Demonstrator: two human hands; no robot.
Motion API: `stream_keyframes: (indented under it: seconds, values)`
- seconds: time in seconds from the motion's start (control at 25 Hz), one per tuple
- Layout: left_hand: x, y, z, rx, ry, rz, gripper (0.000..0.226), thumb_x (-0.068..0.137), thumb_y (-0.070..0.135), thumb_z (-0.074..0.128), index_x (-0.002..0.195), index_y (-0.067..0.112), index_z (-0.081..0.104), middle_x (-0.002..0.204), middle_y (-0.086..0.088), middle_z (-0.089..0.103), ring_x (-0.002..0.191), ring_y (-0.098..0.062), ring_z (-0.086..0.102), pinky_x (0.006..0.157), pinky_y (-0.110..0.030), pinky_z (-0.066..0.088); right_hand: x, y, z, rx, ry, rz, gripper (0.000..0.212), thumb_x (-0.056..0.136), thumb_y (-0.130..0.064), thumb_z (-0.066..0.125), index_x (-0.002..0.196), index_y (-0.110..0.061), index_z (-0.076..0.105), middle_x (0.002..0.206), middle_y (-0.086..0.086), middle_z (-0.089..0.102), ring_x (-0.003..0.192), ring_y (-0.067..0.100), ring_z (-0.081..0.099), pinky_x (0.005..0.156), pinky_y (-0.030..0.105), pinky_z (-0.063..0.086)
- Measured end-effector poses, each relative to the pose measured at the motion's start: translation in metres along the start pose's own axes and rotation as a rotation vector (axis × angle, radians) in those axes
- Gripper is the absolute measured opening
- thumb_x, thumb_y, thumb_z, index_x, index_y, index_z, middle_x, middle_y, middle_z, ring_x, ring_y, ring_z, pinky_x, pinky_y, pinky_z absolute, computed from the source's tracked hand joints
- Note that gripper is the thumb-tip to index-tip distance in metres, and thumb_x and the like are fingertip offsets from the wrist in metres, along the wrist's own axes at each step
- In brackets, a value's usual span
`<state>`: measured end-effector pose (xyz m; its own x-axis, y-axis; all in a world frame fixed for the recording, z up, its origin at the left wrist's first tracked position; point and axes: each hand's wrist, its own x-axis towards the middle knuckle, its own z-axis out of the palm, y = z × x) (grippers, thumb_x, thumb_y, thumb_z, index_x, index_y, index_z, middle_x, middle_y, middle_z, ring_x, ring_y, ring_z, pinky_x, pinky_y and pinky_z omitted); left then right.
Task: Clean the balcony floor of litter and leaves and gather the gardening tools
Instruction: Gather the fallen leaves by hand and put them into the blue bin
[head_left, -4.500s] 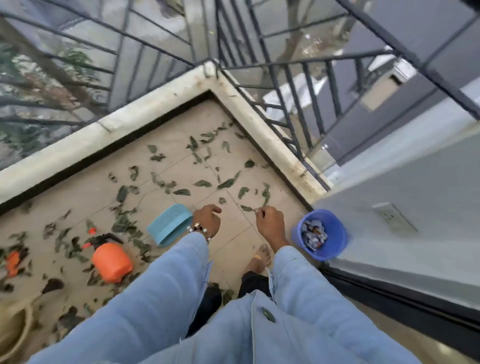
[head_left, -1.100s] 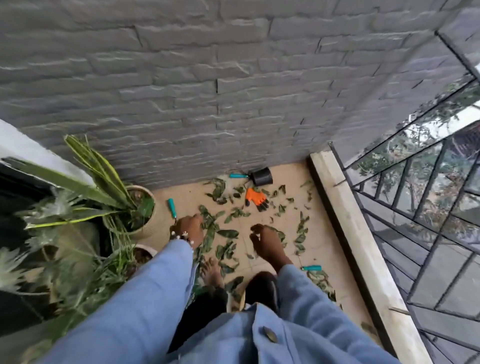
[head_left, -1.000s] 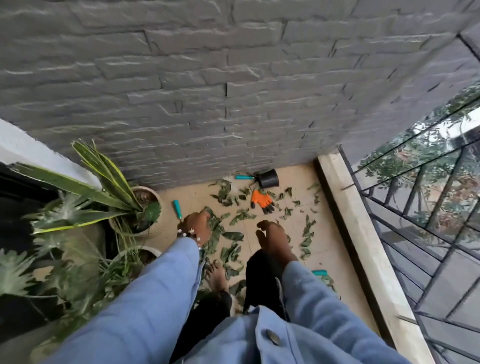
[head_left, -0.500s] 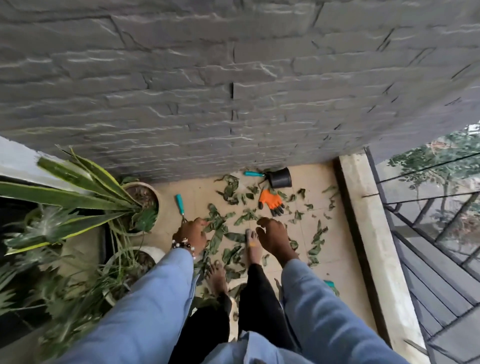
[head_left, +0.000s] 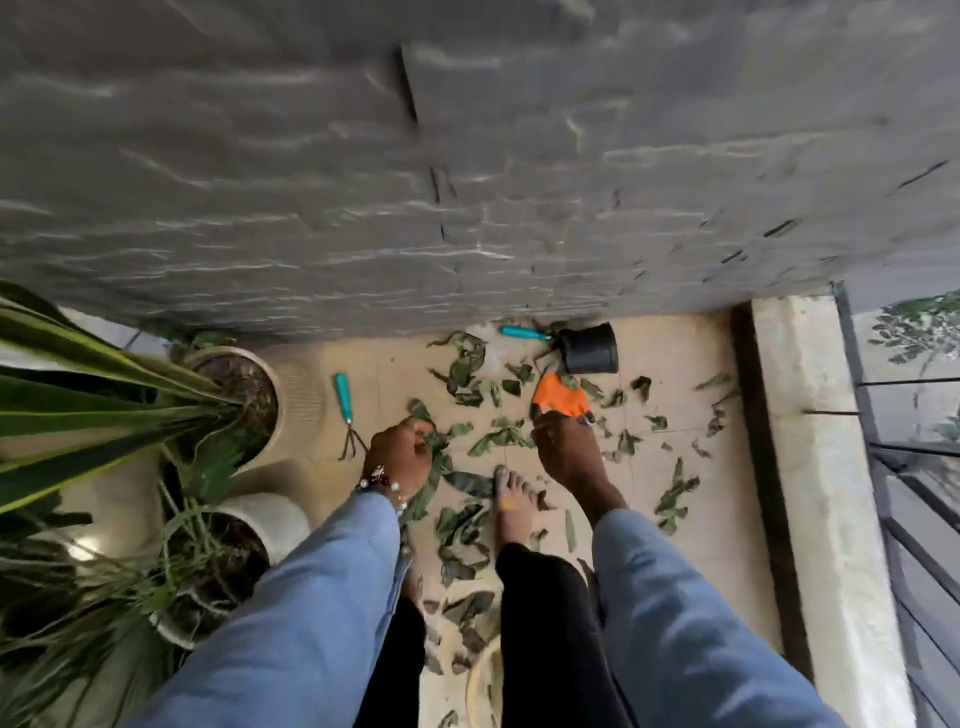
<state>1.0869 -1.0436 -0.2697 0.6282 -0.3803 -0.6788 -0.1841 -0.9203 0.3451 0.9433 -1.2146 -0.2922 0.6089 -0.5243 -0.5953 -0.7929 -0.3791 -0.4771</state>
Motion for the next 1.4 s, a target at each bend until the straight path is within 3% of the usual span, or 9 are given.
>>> stream_keyframes:
  seconds: [0.24, 0.36, 0.56, 0.72, 0.8, 0.92, 1.12, 1.24, 1.4]
  values:
    - [0.140, -0.065, 0.101, -0.061, 0.041, -0.031, 0.024, 0.091, 0.009, 0.057, 0.112, 0.015, 0.069, 0.110, -0.005, 0.071, 0.105, -0.022, 0.065, 0.085, -0.015, 0.041, 0.156, 0.041, 0.148, -0.057, -0.107, -0.074, 0.024, 0.088, -0.016, 0.051, 0.099, -0.004, 0.069, 0.108, 0.020, 0.067, 0.103, 0.039, 0.060, 0.082, 0.036, 0.047]
    - [0.214, -0.088, 0.133, 0.061, -0.089, 0.007, 0.025, 0.092, 0.015, 0.057, 0.115, 0.014, 0.068, 0.117, -0.005, 0.068, 0.109, -0.024, 0.062, 0.085, -0.018, 0.043, 0.233, 0.055, 0.228, -0.177, -0.176, -0.167, 0.030, 0.085, -0.020, 0.047, 0.105, -0.011, 0.067, 0.115, 0.016, 0.063, 0.111, 0.035, 0.057, 0.090, 0.037, 0.050]
    - [0.302, -0.071, 0.116, 0.163, 0.003, 0.076, 0.028, 0.090, 0.016, 0.062, 0.118, 0.016, 0.066, 0.124, -0.008, 0.063, 0.112, -0.027, 0.060, 0.089, -0.024, 0.046, 0.297, 0.052, 0.294, -0.495, -0.185, -0.301, 0.043, 0.094, -0.019, 0.043, 0.137, -0.019, 0.047, 0.151, 0.010, 0.026, 0.142, 0.040, 0.011, 0.111, 0.057, 0.023]
    - [0.341, -0.081, 0.110, 0.327, -0.024, 0.195, 0.044, 0.088, 0.014, 0.066, 0.131, 0.016, 0.057, 0.128, -0.011, 0.061, 0.117, -0.025, 0.057, 0.094, -0.024, 0.042, 0.306, 0.051, 0.316, -0.538, -0.105, -0.313, 0.041, 0.092, -0.010, 0.040, 0.131, -0.015, 0.053, 0.145, 0.009, 0.041, 0.141, 0.038, 0.013, 0.110, 0.059, 0.015]
    - [0.350, -0.088, 0.115, 0.434, -0.144, 0.249, 0.061, 0.084, 0.017, 0.072, 0.140, 0.017, 0.047, 0.133, -0.012, 0.056, 0.121, -0.026, 0.054, 0.098, -0.027, 0.043, 0.307, 0.051, 0.317, -0.310, 0.054, -0.305, 0.032, 0.091, -0.010, 0.047, 0.117, -0.015, 0.064, 0.127, 0.009, 0.058, 0.132, 0.032, 0.034, 0.106, 0.046, 0.030]
    - [0.347, -0.093, 0.125, 0.362, -0.324, 0.349, 0.074, 0.073, 0.020, 0.082, 0.138, 0.019, 0.046, 0.132, -0.006, 0.056, 0.121, -0.028, 0.054, 0.104, -0.040, 0.044, 0.290, 0.035, 0.299, 0.482, 0.207, -0.235, 0.016, 0.084, 0.000, 0.061, 0.090, -0.013, 0.068, 0.092, 0.006, 0.071, 0.085, 0.017, 0.066, 0.079, 0.029, 0.052]
    - [0.344, -0.079, 0.128, 0.308, -0.118, 0.347, 0.021, 0.079, 0.013, 0.076, 0.091, 0.003, 0.063, 0.083, -0.015, 0.070, 0.070, -0.028, 0.071, 0.068, -0.039, 0.060, 0.287, 0.033, 0.267, 1.141, 0.107, -0.113, 0.020, 0.091, 0.005, 0.053, 0.103, -0.011, 0.051, 0.086, 0.015, 0.069, 0.072, 0.025, 0.065, 0.061, 0.032, 0.055]
    - [0.346, -0.087, 0.119, 0.080, -0.070, 0.197, 0.014, 0.085, 0.005, 0.051, 0.081, 0.000, 0.063, 0.083, -0.018, 0.072, 0.058, -0.028, 0.070, 0.051, -0.028, 0.055, 0.323, 0.055, 0.258, 0.396, 0.436, -0.044, 0.017, 0.090, -0.008, 0.059, 0.106, -0.010, 0.062, 0.108, 0.015, 0.067, 0.097, 0.028, 0.064, 0.080, 0.029, 0.051]
    - [0.348, -0.104, 0.106, -0.078, -0.088, 0.054, 0.025, 0.084, 0.007, 0.040, 0.089, 0.002, 0.064, 0.054, -0.012, 0.067, 0.040, -0.025, 0.063, 0.044, -0.020, 0.046, 0.367, 0.052, 0.264, -0.265, 0.165, -0.138, 0.040, 0.091, -0.023, 0.054, 0.131, -0.022, 0.053, 0.149, 0.011, 0.032, 0.136, 0.038, 0.025, 0.107, 0.048, 0.029]
